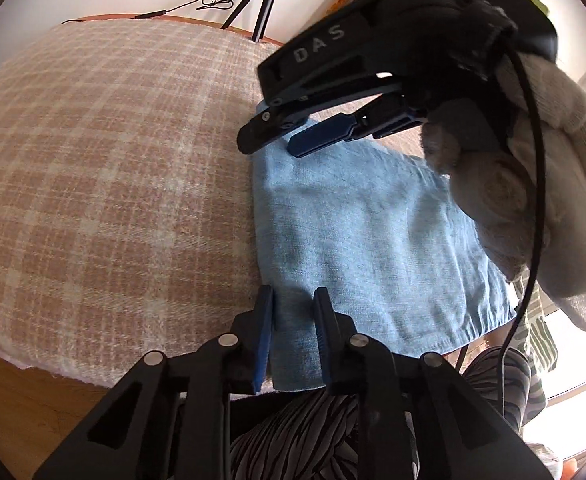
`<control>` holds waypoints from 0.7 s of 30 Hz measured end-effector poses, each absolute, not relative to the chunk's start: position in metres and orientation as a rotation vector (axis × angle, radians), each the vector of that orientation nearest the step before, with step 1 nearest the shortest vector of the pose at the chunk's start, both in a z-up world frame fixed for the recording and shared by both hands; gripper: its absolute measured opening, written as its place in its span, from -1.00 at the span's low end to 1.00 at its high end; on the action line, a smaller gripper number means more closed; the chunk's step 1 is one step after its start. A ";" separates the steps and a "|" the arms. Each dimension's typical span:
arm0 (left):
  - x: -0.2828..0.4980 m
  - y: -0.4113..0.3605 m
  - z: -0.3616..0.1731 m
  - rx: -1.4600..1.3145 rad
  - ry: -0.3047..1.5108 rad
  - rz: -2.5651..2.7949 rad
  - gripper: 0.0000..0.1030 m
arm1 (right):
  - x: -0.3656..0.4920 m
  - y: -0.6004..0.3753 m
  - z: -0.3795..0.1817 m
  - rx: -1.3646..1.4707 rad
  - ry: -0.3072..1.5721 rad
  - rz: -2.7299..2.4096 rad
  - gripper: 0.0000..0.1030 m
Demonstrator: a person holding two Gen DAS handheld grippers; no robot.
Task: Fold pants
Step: 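Close the left gripper on the jeans edge while the right gripper grasps and lifts it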
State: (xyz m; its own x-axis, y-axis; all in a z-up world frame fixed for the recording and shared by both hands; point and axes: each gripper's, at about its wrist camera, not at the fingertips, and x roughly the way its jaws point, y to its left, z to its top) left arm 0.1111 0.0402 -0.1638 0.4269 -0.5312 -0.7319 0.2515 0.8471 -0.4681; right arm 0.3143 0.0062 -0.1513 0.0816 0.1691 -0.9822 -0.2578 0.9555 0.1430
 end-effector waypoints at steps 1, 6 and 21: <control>0.113 0.041 -0.163 -0.309 1.017 -0.503 -0.66 | 0.316 0.011 -0.154 -0.105 1.465 0.302 -0.09; 0.111 0.038 -0.158 -0.295 1.003 -0.512 -0.66 | 0.319 0.037 -0.167 -0.267 1.499 0.237 -0.09; 0.133 0.041 -0.164 -0.323 1.064 -0.480 -0.43 | 0.308 0.005 -0.144 -0.135 1.403 0.272 -0.91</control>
